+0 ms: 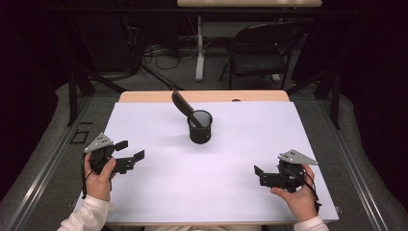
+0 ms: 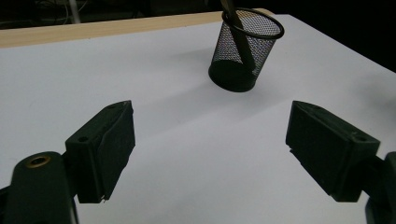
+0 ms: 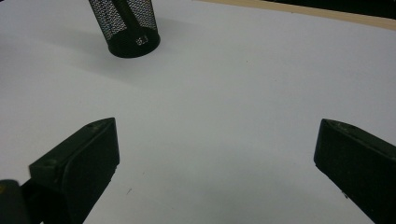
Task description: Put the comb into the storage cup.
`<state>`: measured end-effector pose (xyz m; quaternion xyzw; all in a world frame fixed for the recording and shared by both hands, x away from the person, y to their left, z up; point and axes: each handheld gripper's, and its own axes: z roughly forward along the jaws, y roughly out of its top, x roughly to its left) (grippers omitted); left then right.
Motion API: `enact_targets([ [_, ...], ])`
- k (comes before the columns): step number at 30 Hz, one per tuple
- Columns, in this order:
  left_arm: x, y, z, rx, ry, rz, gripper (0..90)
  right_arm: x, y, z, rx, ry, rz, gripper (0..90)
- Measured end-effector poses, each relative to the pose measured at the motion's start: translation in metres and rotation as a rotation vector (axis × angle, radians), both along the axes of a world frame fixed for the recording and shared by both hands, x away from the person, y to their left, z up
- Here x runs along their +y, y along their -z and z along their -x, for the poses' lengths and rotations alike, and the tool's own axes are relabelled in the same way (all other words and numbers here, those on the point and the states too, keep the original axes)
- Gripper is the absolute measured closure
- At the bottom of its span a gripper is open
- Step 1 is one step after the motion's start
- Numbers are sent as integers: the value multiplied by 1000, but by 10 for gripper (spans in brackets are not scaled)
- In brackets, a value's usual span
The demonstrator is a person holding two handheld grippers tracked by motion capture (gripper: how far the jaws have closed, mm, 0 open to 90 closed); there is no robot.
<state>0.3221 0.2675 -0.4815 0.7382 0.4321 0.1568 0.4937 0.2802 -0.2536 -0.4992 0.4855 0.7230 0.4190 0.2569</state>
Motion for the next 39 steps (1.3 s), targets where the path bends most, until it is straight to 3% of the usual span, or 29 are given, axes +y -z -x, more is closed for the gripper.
enact_targets([
  [7, 6, 10, 2, -47, -4, 0, 161, -4, 4, -1, 7, 17, -6, 1],
  [14, 10, 21, 4, -57, -16, 1, 161, -6, 6, -1, 11, 26, -7, 3],
  [29, 12, 41, 1, -31, -37, 1, 161, -8, 12, -2, -5, 43, -11, 4],
  [39, 15, 46, 2, -42, -44, -2, 161, -11, 20, -3, 2, 56, -6, 6],
])
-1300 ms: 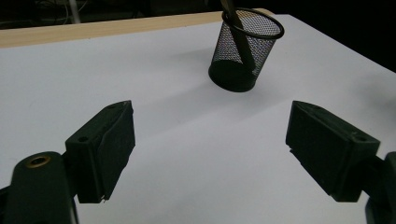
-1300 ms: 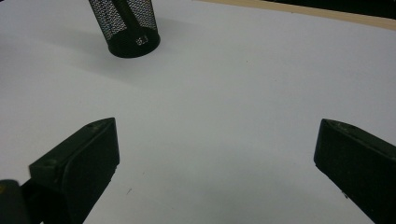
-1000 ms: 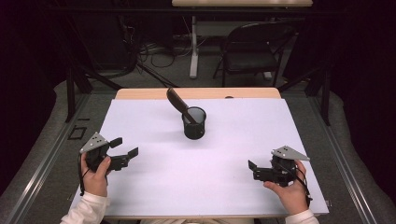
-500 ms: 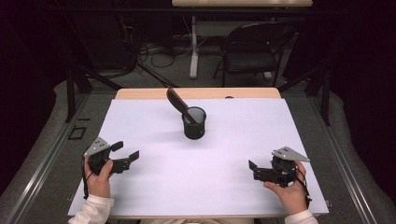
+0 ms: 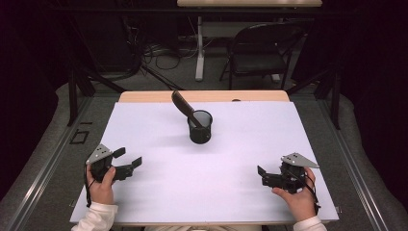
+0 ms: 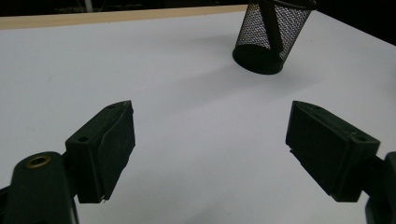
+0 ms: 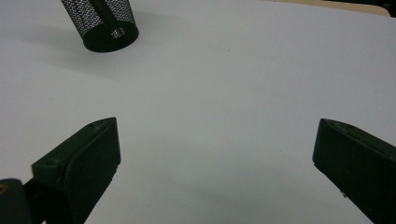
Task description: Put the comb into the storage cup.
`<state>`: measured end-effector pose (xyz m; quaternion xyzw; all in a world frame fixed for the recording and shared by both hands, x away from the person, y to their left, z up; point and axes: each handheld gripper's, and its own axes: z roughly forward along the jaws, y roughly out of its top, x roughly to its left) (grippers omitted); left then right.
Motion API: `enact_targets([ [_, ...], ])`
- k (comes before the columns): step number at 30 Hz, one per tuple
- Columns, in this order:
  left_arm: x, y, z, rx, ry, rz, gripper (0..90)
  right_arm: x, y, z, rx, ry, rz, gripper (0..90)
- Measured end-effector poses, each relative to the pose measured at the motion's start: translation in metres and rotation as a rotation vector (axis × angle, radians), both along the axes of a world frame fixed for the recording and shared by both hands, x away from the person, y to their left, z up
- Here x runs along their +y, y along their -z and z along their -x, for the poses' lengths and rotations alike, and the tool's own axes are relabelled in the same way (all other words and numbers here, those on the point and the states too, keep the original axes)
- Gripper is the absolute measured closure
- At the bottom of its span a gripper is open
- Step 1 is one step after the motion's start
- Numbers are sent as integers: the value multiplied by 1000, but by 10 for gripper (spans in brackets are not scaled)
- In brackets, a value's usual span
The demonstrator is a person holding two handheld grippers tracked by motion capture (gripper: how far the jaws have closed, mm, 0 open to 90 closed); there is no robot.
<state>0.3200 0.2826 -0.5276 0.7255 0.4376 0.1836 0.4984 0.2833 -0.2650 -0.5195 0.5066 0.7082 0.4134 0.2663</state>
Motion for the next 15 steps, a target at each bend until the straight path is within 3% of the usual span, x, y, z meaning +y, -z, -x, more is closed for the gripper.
enact_targets([
  [15, 2, 5, 0, -3, -6, 6, 161, -4, 8, -2, 7, 11, -6, 8],
])
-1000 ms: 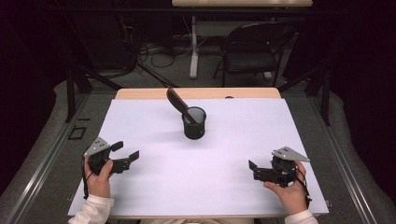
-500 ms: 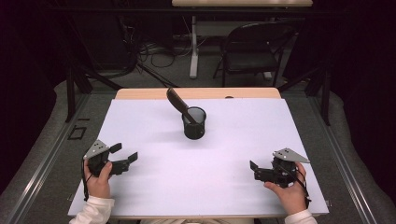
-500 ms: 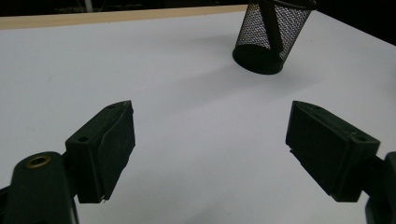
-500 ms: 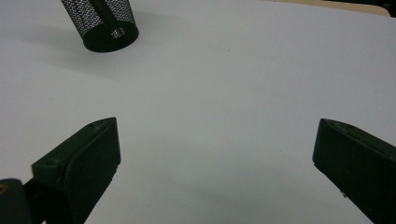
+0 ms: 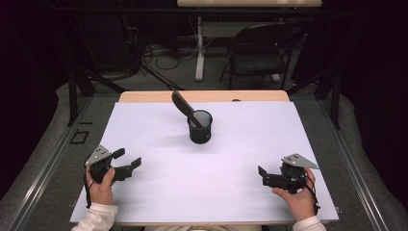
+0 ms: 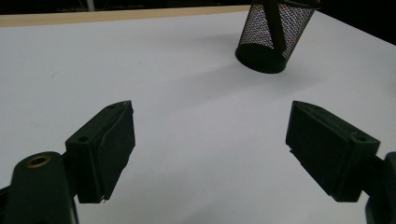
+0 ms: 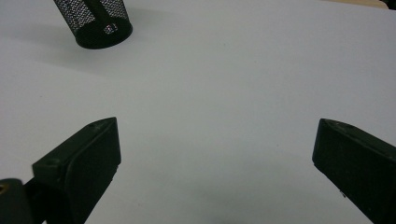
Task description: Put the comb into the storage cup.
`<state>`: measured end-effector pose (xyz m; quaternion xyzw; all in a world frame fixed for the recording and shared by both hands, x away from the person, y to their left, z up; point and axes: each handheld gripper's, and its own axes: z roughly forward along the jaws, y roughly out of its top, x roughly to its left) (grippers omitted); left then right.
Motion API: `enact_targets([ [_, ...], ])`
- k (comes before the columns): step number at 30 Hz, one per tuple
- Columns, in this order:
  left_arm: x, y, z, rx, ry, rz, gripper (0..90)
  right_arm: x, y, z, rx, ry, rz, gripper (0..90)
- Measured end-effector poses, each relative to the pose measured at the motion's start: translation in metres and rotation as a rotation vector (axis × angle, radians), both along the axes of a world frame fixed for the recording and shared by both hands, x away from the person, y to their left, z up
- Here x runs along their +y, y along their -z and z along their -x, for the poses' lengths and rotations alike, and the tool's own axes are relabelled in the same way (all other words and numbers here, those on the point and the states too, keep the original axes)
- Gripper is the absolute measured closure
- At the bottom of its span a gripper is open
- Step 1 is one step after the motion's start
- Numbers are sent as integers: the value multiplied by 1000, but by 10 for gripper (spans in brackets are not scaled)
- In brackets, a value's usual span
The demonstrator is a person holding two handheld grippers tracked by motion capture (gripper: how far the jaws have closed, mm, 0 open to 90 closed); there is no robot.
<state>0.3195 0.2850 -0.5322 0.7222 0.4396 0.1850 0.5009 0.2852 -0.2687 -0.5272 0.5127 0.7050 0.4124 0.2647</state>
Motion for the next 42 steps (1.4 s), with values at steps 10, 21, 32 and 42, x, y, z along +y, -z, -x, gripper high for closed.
enact_targets([
  [10, 1, 2, 0, -3, -5, 0, 161, -1, 3, -1, -1, 9, -22, 9],
  [21, 1, 3, 0, -7, -1, -3, 161, 0, 10, -3, -3, 2, -10, 9],
  [32, 1, 3, 0, -9, -1, -2, 161, 0, 11, -3, 1, 0, -9, 9],
  [42, 1, 4, 0, -8, 1, -2, 161, 0, 12, -3, 8, -2, -11, 9],
])
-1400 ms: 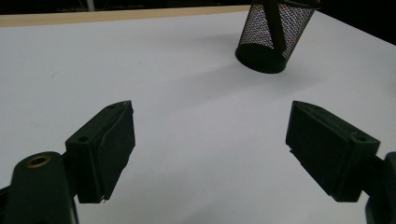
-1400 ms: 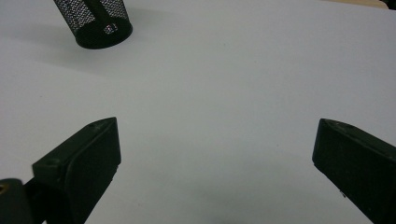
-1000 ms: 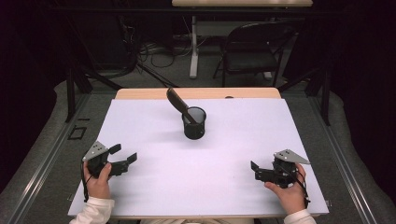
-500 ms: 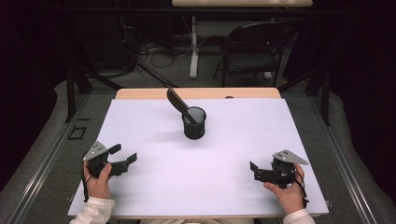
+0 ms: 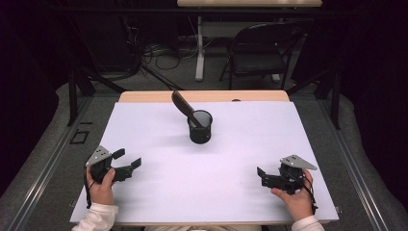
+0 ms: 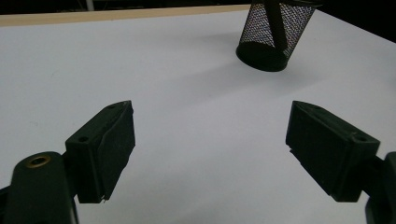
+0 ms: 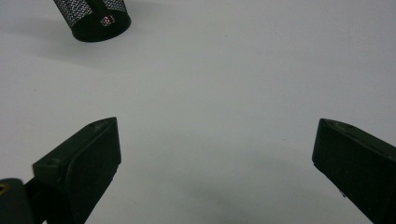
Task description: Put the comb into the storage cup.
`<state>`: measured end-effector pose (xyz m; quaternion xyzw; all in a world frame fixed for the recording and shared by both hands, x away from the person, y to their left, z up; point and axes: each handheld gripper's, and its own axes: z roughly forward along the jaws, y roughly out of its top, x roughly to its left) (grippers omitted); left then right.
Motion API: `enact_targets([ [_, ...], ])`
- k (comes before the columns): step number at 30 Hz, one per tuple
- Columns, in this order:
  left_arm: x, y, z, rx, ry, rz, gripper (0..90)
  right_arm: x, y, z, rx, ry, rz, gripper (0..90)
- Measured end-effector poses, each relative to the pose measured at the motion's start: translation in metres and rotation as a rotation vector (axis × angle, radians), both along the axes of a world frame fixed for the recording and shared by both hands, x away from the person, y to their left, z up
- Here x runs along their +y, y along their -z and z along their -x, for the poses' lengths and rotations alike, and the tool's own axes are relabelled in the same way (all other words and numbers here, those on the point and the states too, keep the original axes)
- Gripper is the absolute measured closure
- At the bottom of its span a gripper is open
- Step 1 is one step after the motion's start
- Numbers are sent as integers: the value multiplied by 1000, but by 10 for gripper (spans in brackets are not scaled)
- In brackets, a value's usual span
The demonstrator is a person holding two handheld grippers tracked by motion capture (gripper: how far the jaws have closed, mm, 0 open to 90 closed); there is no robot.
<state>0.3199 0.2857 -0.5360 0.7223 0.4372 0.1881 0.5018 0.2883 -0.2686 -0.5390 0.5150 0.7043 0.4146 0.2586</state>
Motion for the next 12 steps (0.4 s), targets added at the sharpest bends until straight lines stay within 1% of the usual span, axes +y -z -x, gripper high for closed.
enact_targets([
  [12, 1, 0, -1, 4, -3, 5, 161, -1, 2, -1, 4, 7, 2, 8],
])
